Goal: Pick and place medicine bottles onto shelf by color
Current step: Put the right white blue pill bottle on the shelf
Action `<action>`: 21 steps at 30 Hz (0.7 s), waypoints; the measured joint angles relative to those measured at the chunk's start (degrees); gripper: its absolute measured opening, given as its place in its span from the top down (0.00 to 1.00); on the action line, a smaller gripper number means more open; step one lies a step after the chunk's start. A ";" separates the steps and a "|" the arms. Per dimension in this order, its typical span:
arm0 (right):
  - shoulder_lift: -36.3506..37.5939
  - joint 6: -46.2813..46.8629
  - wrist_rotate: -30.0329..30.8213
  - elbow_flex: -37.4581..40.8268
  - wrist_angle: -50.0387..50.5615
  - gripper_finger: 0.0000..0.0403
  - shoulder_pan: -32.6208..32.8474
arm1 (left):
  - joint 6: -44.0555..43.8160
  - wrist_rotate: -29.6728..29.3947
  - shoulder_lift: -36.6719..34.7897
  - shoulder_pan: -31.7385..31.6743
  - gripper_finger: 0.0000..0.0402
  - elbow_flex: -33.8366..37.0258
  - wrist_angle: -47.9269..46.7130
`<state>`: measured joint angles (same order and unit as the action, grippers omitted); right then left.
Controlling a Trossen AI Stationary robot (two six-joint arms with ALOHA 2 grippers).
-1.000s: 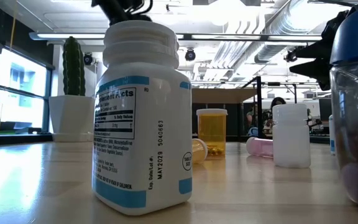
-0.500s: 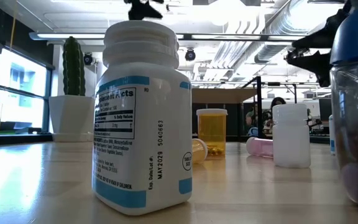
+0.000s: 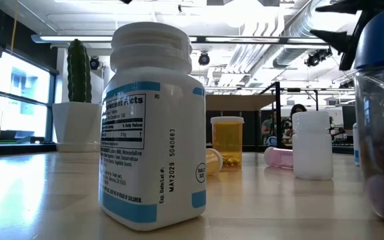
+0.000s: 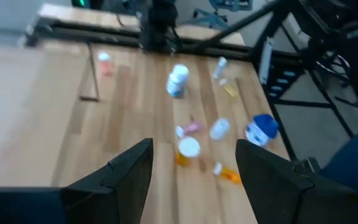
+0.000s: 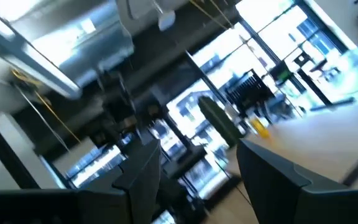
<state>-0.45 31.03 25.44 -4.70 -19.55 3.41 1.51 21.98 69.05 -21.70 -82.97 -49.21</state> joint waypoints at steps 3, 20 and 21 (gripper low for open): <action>-0.52 -0.34 -0.12 -2.79 1.91 0.50 0.01 | -3.57 -0.06 -3.83 1.95 0.45 7.14 4.99; -31.86 17.66 -13.90 -39.43 58.37 0.50 0.01 | -17.41 -0.72 -17.29 8.43 0.45 32.51 26.82; -33.89 19.42 -14.82 -41.11 61.52 0.50 0.03 | -17.41 -0.72 -17.31 8.45 0.45 32.62 26.73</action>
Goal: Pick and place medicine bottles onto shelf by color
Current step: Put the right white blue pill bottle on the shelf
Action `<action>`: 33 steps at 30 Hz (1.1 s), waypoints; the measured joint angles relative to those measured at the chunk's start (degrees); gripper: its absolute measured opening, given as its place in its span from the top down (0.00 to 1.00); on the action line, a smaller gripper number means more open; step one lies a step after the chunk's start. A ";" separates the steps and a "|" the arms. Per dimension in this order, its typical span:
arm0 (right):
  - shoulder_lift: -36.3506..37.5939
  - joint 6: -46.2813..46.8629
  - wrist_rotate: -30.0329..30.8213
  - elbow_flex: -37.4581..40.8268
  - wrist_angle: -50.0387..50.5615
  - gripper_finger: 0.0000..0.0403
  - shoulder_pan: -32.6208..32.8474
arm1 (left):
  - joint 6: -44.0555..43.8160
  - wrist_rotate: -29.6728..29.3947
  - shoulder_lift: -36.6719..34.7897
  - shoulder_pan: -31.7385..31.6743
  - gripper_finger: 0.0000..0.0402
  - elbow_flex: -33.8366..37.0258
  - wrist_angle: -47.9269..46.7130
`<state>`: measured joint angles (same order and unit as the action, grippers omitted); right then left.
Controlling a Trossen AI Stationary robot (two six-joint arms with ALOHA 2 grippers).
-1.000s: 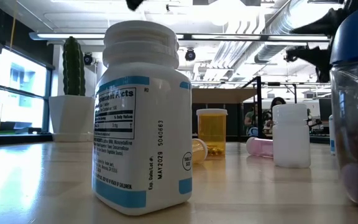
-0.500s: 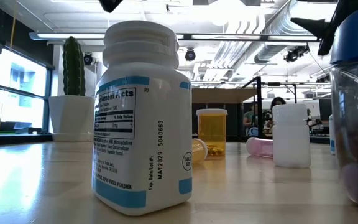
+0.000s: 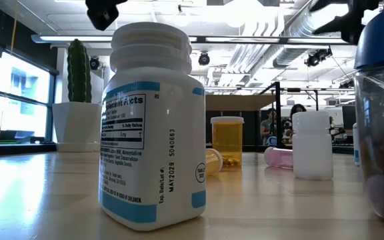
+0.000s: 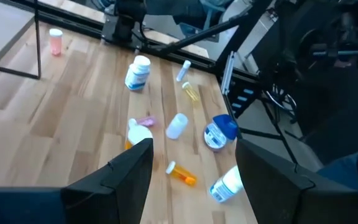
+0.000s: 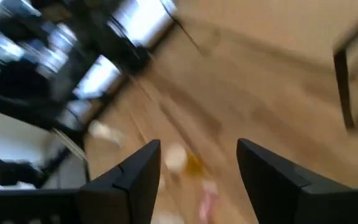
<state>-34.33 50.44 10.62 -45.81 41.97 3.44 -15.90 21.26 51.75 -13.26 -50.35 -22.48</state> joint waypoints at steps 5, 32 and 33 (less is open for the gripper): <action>-9.07 7.99 -6.05 -7.44 11.38 0.50 0.00 | 0.00 0.00 -0.04 -0.02 0.45 0.00 0.00; -28.43 16.71 -20.25 -12.12 28.09 0.39 0.67 | 0.54 0.02 -0.02 -0.02 0.45 0.00 -0.16; -28.85 16.86 -19.36 -12.12 28.13 0.38 0.81 | 0.61 0.02 -0.02 -0.02 0.45 0.00 -0.16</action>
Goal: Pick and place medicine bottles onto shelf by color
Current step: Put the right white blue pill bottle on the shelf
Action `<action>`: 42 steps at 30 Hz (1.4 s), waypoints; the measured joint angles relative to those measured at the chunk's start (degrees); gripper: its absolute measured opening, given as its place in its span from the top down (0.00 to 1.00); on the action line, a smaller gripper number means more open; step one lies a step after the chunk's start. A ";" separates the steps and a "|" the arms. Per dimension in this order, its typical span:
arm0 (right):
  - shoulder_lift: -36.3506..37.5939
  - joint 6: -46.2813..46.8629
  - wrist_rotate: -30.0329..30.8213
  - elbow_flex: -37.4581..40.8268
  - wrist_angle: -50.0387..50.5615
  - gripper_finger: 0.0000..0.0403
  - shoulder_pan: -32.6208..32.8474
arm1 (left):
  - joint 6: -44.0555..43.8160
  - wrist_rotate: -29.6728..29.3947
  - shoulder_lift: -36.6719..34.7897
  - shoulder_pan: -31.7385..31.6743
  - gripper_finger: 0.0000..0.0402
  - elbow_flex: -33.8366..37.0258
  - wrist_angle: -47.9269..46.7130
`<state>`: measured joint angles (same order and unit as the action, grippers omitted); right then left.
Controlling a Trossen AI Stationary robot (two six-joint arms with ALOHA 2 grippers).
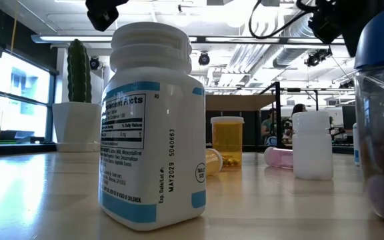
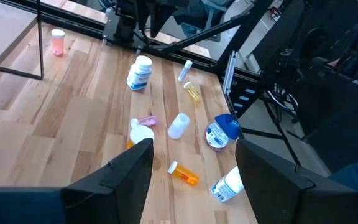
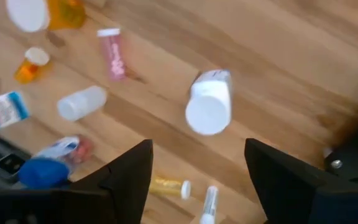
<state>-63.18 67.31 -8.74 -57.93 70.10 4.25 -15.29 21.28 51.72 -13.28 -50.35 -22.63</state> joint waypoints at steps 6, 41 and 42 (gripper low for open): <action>-3.16 0.81 1.39 0.02 -0.04 0.37 1.28 | -0.05 0.00 0.00 0.00 0.45 0.00 -0.02; -23.18 4.31 3.75 0.04 -2.85 0.39 6.62 | 0.46 0.02 0.02 -0.02 0.45 -0.02 -0.26; -23.18 4.30 3.64 0.05 -3.00 0.40 6.62 | 0.46 0.02 0.02 -0.02 0.45 -0.02 -0.26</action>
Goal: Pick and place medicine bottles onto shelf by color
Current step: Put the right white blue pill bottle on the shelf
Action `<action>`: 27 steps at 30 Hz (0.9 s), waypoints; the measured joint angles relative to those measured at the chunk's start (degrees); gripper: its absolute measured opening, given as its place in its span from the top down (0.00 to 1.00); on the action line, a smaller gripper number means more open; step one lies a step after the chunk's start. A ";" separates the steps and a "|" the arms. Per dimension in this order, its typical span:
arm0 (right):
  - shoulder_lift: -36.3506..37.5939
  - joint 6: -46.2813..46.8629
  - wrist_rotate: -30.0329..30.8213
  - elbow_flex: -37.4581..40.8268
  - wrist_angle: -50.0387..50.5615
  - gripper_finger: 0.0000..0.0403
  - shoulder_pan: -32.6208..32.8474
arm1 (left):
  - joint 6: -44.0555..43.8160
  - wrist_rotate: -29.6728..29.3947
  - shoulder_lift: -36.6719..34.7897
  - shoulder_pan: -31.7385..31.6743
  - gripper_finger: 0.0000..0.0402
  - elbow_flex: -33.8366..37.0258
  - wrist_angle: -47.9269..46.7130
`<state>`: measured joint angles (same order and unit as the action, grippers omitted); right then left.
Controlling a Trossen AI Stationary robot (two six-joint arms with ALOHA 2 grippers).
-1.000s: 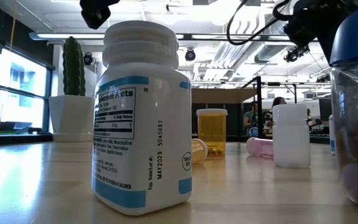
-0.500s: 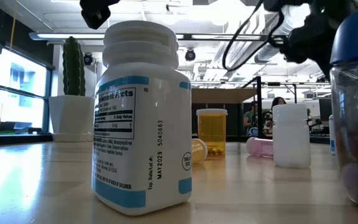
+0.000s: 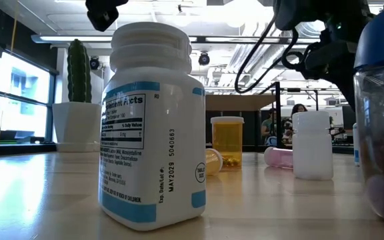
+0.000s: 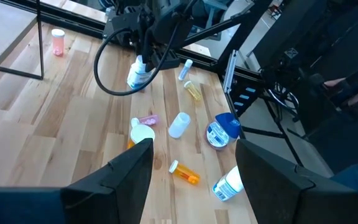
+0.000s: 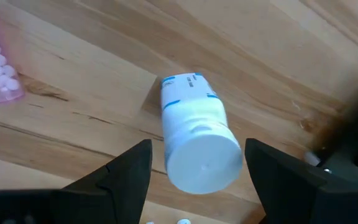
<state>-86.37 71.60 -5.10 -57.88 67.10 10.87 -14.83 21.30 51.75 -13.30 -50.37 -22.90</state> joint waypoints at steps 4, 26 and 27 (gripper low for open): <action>0.00 -0.01 -1.48 0.00 -0.01 0.46 0.02 | 0.00 -0.01 0.00 0.00 0.45 0.00 0.01; 0.09 -4.28 -2.36 -9.67 4.45 0.63 0.00 | 0.00 -0.02 0.00 -0.96 0.45 0.00 0.02; 0.09 -4.62 -1.80 -11.11 5.13 0.63 0.00 | 0.00 -0.03 0.00 -1.17 0.45 0.00 0.02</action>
<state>-86.28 66.98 -6.90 -68.99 72.23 10.87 -14.83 21.27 51.75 -14.47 -50.37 -22.87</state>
